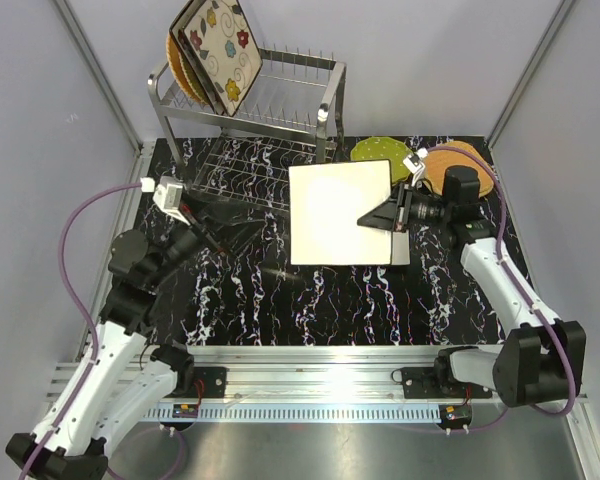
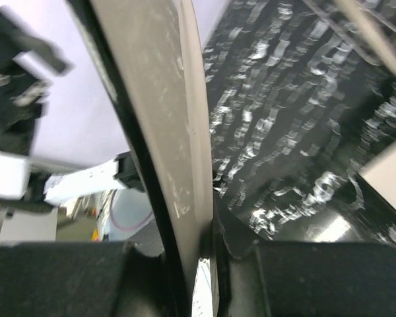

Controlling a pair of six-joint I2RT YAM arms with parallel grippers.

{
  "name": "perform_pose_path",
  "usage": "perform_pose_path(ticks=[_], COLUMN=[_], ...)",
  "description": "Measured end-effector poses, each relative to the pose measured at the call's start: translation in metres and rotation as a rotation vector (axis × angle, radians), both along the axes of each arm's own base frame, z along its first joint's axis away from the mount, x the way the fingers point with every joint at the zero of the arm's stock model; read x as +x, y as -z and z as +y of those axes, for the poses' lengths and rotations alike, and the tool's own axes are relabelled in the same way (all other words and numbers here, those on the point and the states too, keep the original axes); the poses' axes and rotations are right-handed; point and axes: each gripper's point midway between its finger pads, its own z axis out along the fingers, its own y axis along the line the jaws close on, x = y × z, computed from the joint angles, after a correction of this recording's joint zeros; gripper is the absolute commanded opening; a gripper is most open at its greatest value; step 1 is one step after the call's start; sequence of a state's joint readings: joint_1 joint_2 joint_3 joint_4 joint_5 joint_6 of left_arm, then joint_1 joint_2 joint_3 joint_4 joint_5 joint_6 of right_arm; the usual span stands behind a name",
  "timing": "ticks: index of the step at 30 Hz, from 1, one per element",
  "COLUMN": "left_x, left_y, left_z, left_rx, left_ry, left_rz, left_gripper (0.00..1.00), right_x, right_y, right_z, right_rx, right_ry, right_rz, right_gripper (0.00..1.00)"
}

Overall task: Unload the plates from the dish rack
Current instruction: Place the plate on the table

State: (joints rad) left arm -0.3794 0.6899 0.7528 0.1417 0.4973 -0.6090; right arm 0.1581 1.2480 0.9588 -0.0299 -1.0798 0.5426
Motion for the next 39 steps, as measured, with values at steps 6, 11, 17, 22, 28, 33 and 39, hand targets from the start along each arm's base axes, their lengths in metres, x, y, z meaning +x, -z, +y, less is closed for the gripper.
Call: perform_pose_path(ticks=[6, 11, 17, 22, 28, 33, 39], left_x=[0.001, 0.004, 0.002, 0.003, 0.006, 0.007, 0.009], left_y=[-0.012, 0.002, 0.017, 0.021, 0.03, 0.033, 0.033], left_z=[0.024, 0.038, 0.052, 0.058, 0.06, 0.062, 0.065], left_rx=[0.076, 0.13, 0.163, 0.178, 0.198, 0.205, 0.207], left_ry=[-0.142, -0.228, -0.292, -0.324, -0.342, -0.351, -0.372], left_rz=[-0.085, -0.062, -0.041, -0.041, -0.018, -0.012, -0.009], left_gripper=[0.99, 0.99, 0.99, 0.99, 0.99, 0.99, 0.99], right_x=[0.007, 0.009, 0.008, 0.016, 0.023, 0.041, 0.069], right_y=[0.034, 0.057, 0.082, 0.1, 0.105, 0.112, 0.124], right_z=[-0.028, -0.05, -0.072, -0.089, -0.096, -0.099, -0.103], right_rx=[-0.079, -0.135, -0.189, -0.239, -0.268, -0.277, -0.28], right_ry=[0.121, 0.201, 0.234, 0.285, 0.304, 0.303, 0.305], right_rz=[0.116, 0.202, 0.286, 0.334, 0.32, 0.34, 0.38], right_gripper=[0.0, 0.0, 0.0, 0.0, 0.0, 0.0, 0.0])
